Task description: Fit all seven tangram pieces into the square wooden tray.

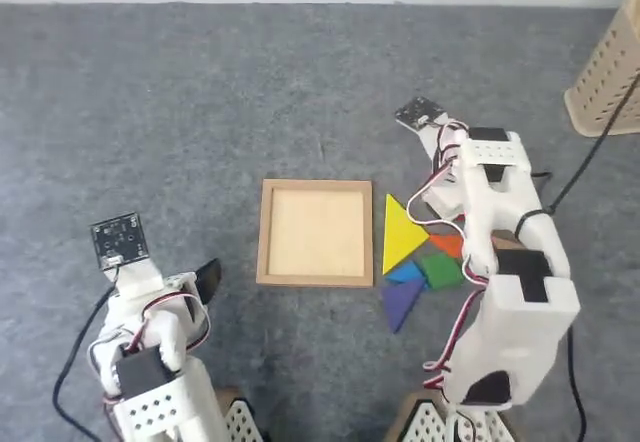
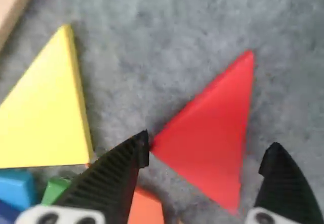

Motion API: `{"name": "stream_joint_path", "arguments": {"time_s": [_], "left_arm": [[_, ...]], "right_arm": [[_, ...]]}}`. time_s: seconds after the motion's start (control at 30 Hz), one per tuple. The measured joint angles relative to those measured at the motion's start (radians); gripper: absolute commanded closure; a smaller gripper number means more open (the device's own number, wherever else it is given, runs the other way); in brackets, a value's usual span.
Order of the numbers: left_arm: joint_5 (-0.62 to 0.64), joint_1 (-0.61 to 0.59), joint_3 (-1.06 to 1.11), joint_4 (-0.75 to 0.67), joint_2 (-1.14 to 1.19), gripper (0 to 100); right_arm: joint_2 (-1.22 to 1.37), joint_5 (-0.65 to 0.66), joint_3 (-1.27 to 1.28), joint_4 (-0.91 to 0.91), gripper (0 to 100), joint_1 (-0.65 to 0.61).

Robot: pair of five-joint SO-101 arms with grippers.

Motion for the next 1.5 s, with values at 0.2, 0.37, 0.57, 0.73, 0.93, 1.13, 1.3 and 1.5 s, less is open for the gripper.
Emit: {"name": "stream_joint_path", "arguments": {"time_s": [0.2,0.37,0.57,0.73,0.93,1.13,1.3,1.5], "left_arm": [[0.0,0.0,0.0,0.0,0.0,65],[0.0,0.0,0.0,0.0,0.0,65],[0.0,0.0,0.0,0.0,0.0,65],[0.0,0.0,0.0,0.0,0.0,65],[0.0,0.0,0.0,0.0,0.0,65],[0.0,0.0,0.0,0.0,0.0,65],[0.0,0.0,0.0,0.0,0.0,65],[0.0,0.0,0.0,0.0,0.0,65]], "right_arm": [[0.025,0.002,0.0,-0.021,68.8,0.0],[0.034,0.002,0.0,-0.023,80.4,0.0],[0.034,-0.006,-0.003,-0.028,81.2,0.008],[0.031,-0.029,-0.003,-0.029,81.2,0.008],[-0.064,-0.074,0.0,0.034,81.2,-0.017],[-0.18,-0.117,0.0,0.114,80.9,-0.11],[-0.229,-0.132,0.0,0.141,78.2,-0.158],[-0.218,-0.094,0.0,0.141,67.3,-0.055]]}}
